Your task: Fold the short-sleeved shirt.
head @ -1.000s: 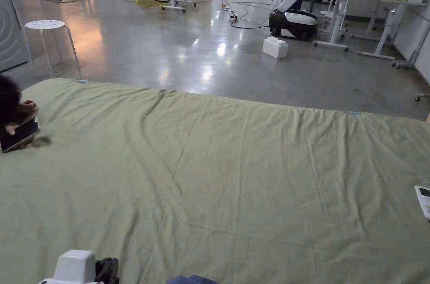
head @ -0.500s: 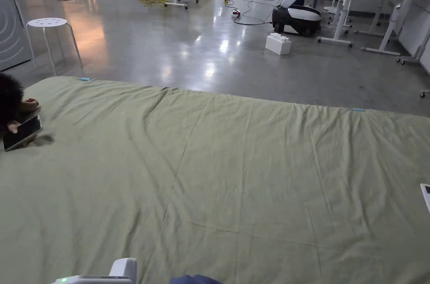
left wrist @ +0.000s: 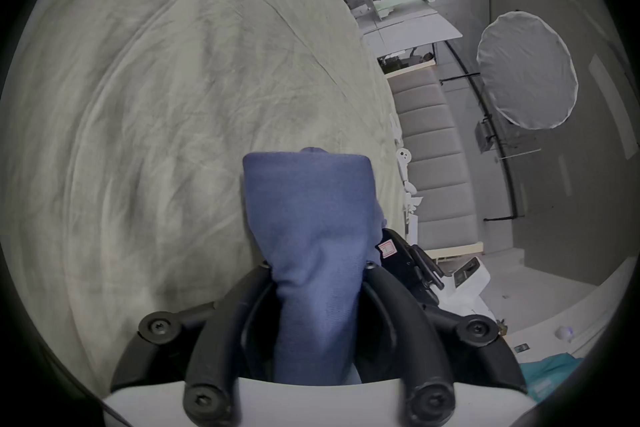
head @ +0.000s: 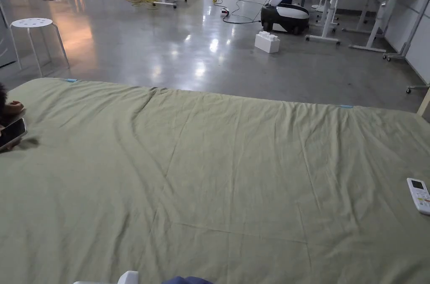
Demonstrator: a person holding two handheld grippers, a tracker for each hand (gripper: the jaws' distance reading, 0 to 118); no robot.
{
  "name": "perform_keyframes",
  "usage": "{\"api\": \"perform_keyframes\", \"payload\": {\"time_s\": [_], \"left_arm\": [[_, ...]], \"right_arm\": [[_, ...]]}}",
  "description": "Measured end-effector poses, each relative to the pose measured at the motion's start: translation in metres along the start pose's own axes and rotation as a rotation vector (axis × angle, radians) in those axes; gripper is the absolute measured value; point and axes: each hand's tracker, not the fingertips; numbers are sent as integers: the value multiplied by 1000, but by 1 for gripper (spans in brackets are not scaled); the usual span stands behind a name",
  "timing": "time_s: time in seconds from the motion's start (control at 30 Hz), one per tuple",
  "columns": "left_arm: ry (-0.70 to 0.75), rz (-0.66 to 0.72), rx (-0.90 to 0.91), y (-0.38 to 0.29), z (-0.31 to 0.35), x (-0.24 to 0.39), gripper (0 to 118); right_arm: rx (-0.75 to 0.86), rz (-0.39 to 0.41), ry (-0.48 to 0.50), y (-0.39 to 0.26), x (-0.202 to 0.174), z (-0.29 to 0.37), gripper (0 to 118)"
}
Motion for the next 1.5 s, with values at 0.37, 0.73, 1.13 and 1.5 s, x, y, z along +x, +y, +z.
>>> {"api": "perform_keyframes", "payload": {"time_s": [0.37, 0.73, 1.13, 1.5], "left_arm": [[-101, 75, 97, -30, 16, 3, 22], [-78, 96, 130, 21, 93, 2, 22], [202, 32, 230, 113, 277, -20, 22], [522, 32, 243, 152, 400, -15, 22]], "right_arm": [[8, 42, -27, -13, 5, -14, 0], [166, -8, -27, 60, 53, 8, 0], [387, -31, -165, 176, 138, 50, 1], [386, -22, -214, 179, 149, 54, 0]]}}
